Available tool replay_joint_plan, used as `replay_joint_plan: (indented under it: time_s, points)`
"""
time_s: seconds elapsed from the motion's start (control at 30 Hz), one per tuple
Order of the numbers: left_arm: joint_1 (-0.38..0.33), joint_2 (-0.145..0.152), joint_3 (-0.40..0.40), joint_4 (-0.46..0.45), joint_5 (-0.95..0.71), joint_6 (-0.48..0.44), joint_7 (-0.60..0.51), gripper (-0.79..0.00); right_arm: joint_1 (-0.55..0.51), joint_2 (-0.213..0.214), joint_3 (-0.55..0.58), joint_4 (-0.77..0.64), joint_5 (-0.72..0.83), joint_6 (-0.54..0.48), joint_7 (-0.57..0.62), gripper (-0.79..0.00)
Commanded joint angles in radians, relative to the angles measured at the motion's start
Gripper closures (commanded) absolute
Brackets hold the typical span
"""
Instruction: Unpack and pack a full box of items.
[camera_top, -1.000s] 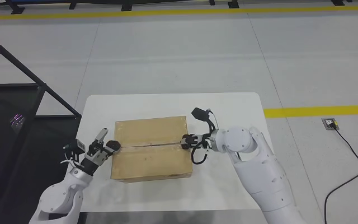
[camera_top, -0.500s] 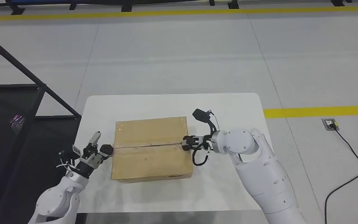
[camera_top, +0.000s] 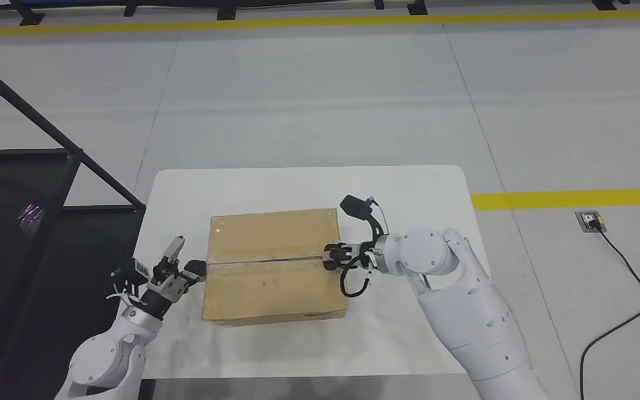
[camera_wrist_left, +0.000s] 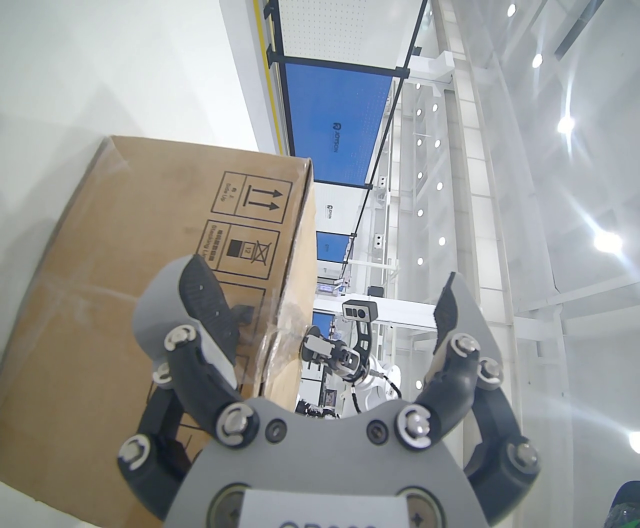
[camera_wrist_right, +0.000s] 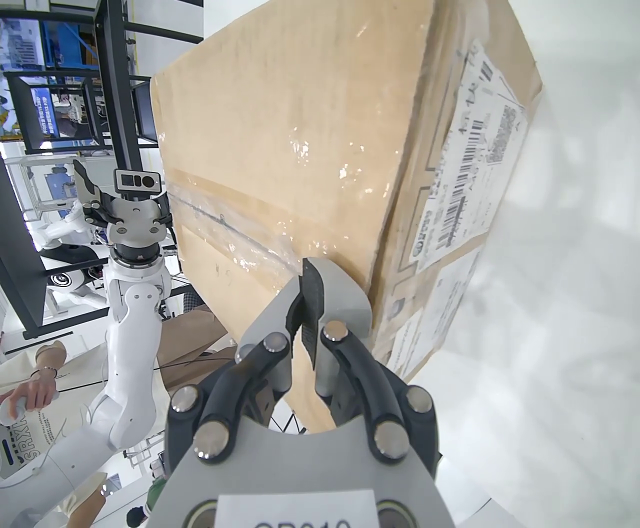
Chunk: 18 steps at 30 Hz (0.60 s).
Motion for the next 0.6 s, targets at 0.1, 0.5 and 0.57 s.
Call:
replay_joint_plan:
  time_s: [0.1, 0.5, 0.57]
  points:
    - [0.0, -0.002, 0.019, -0.011, 0.014, 0.0, 0.002, -0.785, 0.014, -0.001, -0.02, 0.015, 0.009, 0.002, -0.002, 0.0]
    - [0.001, -0.007, 0.058, -0.034, 0.03, 0.003, 0.002, -0.785, 0.096, -0.023, -0.111, 0.101, 0.05, -0.004, -0.015, 0.0]
    - [0.0, -0.008, 0.064, -0.038, 0.033, 0.005, 0.002, -0.785, 0.121, -0.032, -0.139, 0.128, 0.059, -0.005, -0.021, 0.0]
